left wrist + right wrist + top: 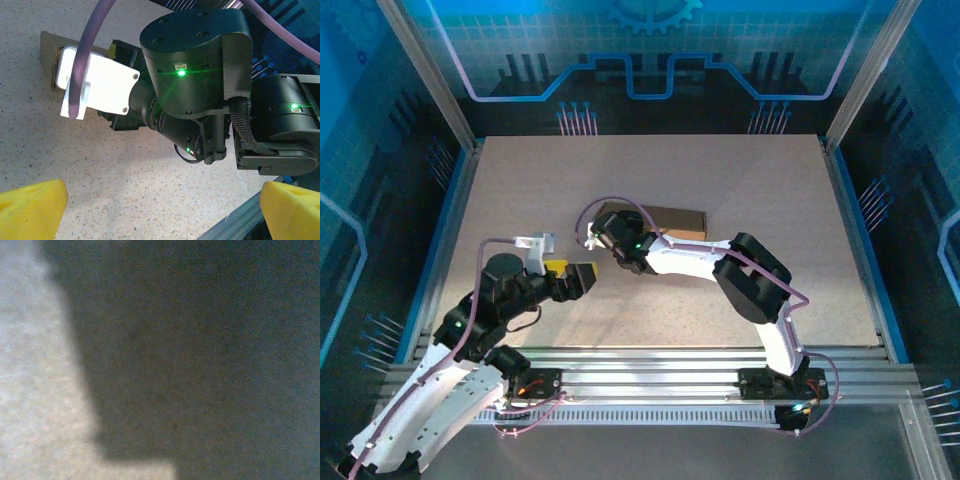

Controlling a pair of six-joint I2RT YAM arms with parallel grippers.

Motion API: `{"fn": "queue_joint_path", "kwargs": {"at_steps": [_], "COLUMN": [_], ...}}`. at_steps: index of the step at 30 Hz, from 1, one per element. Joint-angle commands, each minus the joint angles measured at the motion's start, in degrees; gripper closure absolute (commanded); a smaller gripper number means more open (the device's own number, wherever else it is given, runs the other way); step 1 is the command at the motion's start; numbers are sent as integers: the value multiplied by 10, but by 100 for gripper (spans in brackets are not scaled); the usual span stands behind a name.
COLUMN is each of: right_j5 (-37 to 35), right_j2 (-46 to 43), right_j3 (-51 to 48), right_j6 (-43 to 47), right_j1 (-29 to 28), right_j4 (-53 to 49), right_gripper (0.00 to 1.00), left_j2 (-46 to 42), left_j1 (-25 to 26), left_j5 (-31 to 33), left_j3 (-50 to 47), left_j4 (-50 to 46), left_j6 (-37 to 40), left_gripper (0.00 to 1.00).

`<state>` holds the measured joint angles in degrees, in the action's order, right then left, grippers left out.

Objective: Fold the paper box

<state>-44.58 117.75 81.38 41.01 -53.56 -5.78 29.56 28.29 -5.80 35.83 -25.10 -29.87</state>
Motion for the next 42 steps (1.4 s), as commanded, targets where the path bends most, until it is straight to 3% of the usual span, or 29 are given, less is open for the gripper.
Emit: {"fn": "queue_joint_path", "kwargs": {"at_steps": [1, 8, 21, 30, 42], "right_j5": [32, 93, 225, 292, 367], "right_j2": [10, -1, -2, -5, -33], "right_j3": [16, 42, 108, 137, 132], "right_j6": [-14, -69, -153, -193, -258], "right_j1": [5, 12, 46, 74, 104], "right_j4": [-10, -86, -222, -264, -274], "right_gripper": [43, 33, 26, 11, 3], "left_j2": [2, 2, 8, 14, 38], "left_j1": [-4, -4, -4, -4, -4], "left_j5": [0, 0, -4, -9, -18], "left_j3": [12, 9, 8, 8, 9], "left_j4": [-5, -2, -2, 1, 11], "left_j6": [8, 8, 9, 7, -1], "left_gripper": [1, 1, 1, 1, 1]}}
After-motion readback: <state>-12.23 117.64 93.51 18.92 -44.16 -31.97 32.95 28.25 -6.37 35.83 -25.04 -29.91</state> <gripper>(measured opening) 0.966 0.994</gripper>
